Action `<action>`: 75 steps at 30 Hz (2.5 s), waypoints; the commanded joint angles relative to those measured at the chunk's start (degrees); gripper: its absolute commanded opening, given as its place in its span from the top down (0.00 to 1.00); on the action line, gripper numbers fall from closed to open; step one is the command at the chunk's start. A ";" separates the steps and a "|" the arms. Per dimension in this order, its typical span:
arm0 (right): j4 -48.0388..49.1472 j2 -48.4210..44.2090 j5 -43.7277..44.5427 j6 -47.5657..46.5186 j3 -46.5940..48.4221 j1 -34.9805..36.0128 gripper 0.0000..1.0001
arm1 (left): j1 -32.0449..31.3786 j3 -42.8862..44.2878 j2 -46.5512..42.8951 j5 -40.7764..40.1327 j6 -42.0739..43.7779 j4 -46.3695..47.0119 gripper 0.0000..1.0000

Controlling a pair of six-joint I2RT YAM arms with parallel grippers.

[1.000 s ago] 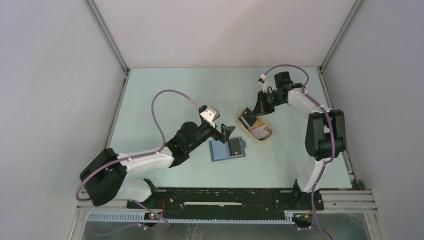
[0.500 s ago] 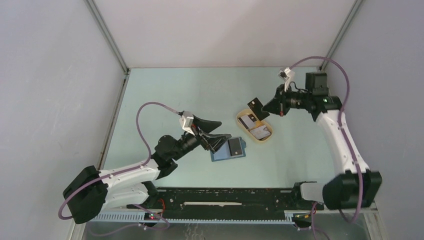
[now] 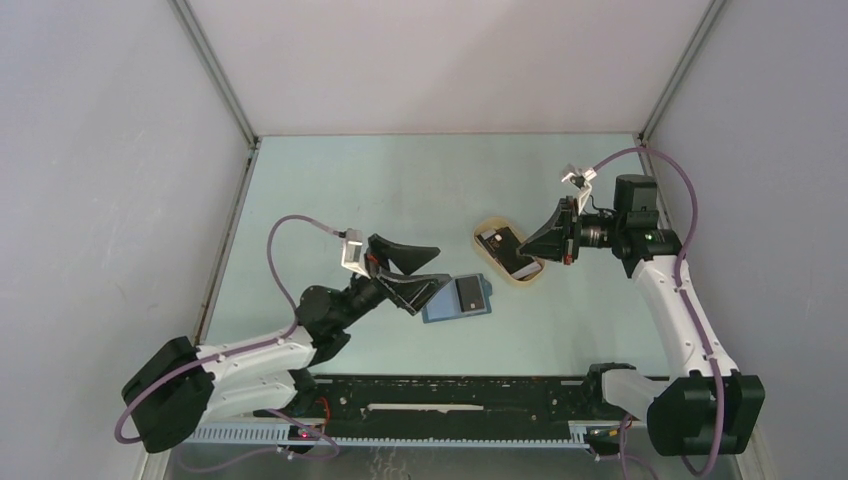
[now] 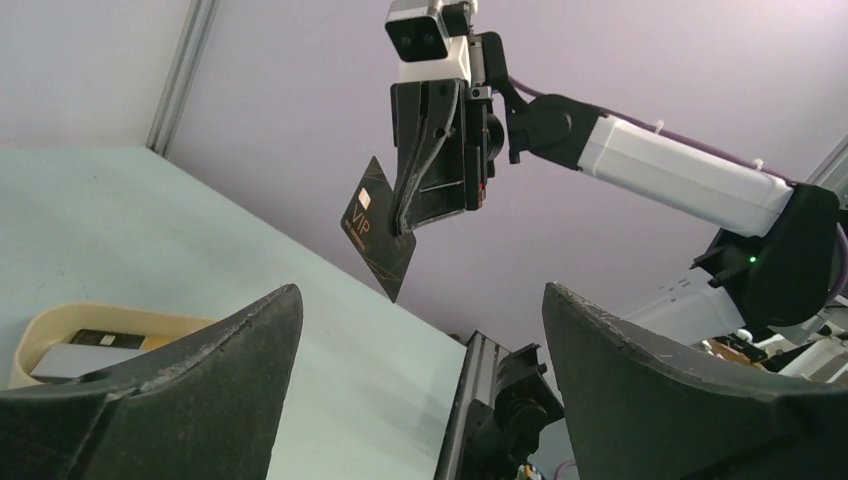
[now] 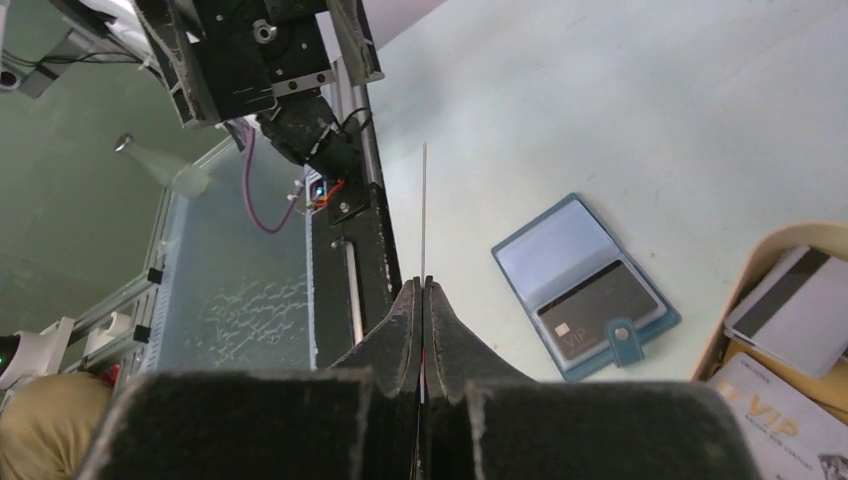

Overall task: Put the credit cards into the card holder
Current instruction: Pick up the credit card from the storage box.

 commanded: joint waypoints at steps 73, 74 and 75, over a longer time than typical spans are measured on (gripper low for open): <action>-11.76 5.48 4.85 -17.31 6.13 9.58 0.40 | 9.23 14.90 30.28 27.52 -11.42 18.07 1.00; -12.91 5.41 4.67 -18.73 6.32 9.78 0.38 | 9.79 14.95 30.11 29.93 -12.09 17.47 1.00; -13.65 5.39 4.52 -19.64 6.34 10.15 0.35 | 10.36 15.08 29.95 31.92 -12.43 16.63 1.00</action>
